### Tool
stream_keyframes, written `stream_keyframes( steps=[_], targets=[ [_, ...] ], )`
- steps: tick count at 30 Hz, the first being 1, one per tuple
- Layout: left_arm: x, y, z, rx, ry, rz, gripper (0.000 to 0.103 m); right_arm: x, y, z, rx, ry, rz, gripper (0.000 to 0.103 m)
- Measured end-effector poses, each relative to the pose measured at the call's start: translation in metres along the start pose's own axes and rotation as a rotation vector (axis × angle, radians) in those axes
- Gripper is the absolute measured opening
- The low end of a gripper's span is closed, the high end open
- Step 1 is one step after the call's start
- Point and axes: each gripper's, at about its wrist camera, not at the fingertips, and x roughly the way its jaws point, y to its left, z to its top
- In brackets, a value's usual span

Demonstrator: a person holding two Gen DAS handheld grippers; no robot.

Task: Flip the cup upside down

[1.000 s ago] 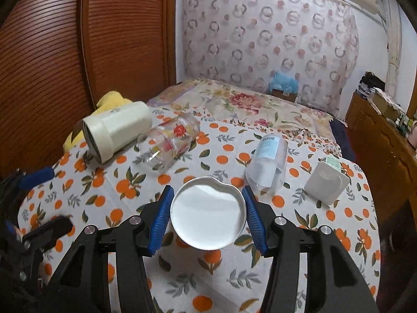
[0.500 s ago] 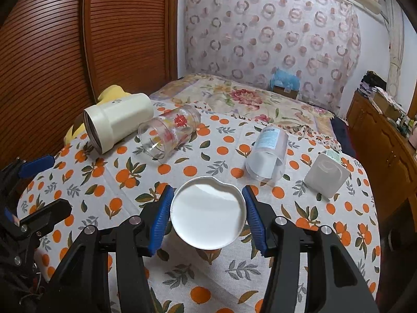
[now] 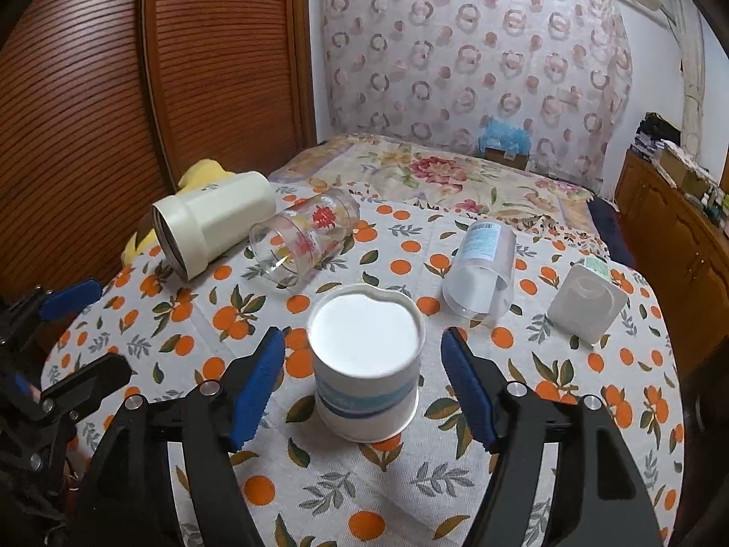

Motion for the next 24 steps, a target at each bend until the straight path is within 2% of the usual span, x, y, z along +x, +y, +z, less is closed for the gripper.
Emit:
stream_keyframes(
  steps=[9,13,24],
  targets=[
    [0.001,-0.009,0.007,0.012,0.004,0.025,0.095,-0.015,-0.018,-0.015,0.087,-0.034,-0.02,0.1],
    [0.003,-0.016,0.012,0.012,0.012,0.044,0.095,-0.026,-0.027,-0.022,0.127,-0.052,-0.02,0.1],
    [-0.011,-0.039,0.024,0.015,-0.03,0.091,0.095,-0.079,-0.041,-0.038,0.161,-0.192,-0.058,0.1]
  ],
)
